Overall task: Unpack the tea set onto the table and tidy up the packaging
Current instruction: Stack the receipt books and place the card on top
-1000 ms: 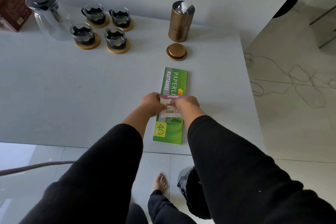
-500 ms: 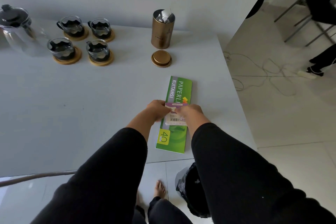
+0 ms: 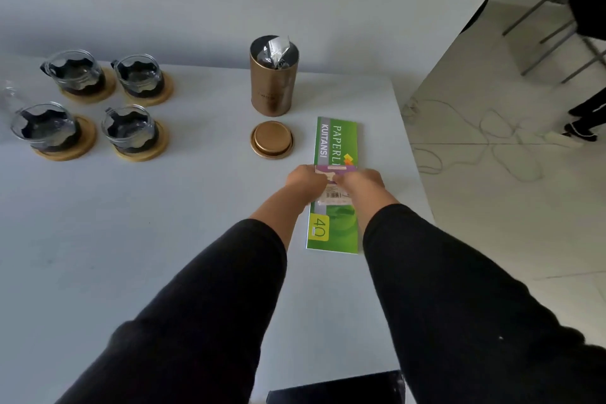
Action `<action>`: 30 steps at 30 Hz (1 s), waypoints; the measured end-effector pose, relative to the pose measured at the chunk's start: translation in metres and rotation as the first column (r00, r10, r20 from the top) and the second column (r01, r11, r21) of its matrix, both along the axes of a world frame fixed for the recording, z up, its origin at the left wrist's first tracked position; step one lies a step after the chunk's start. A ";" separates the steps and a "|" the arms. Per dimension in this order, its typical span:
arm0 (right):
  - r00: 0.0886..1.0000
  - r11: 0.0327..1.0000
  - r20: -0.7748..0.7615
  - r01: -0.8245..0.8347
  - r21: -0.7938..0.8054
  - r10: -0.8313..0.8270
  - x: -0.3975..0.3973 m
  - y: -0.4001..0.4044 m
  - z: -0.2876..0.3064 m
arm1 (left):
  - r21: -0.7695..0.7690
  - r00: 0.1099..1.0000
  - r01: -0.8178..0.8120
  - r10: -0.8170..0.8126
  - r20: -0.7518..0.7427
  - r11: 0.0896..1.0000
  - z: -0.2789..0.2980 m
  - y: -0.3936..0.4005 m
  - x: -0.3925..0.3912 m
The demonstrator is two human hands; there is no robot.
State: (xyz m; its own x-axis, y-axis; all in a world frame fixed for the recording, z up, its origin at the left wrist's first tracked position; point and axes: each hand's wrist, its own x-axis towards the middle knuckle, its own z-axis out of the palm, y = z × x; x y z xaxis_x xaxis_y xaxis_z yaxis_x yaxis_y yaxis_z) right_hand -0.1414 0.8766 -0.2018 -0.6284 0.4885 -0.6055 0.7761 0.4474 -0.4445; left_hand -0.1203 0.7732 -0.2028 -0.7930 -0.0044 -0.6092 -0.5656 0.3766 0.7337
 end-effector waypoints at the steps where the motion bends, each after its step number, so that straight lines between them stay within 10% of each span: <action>1: 1.000 1.000 -0.005 0.005 -0.004 -0.005 -0.013 0.002 0.000 | -0.023 1.000 -0.003 0.003 -0.014 1.000 0.002 0.004 -0.012; 30: 0.993 0.997 -0.099 -0.068 0.026 0.070 -0.114 0.001 -0.019 | -0.260 0.994 0.079 -0.097 -0.058 0.963 0.009 0.010 -0.097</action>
State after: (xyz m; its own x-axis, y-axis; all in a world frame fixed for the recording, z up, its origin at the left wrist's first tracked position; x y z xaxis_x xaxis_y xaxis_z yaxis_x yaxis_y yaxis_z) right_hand -0.2556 0.8771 -0.2206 -0.7180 0.4549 -0.5269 0.6951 0.5092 -0.5075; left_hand -0.2168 0.7833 -0.1937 -0.8376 -0.0818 -0.5401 -0.4731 0.6031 0.6423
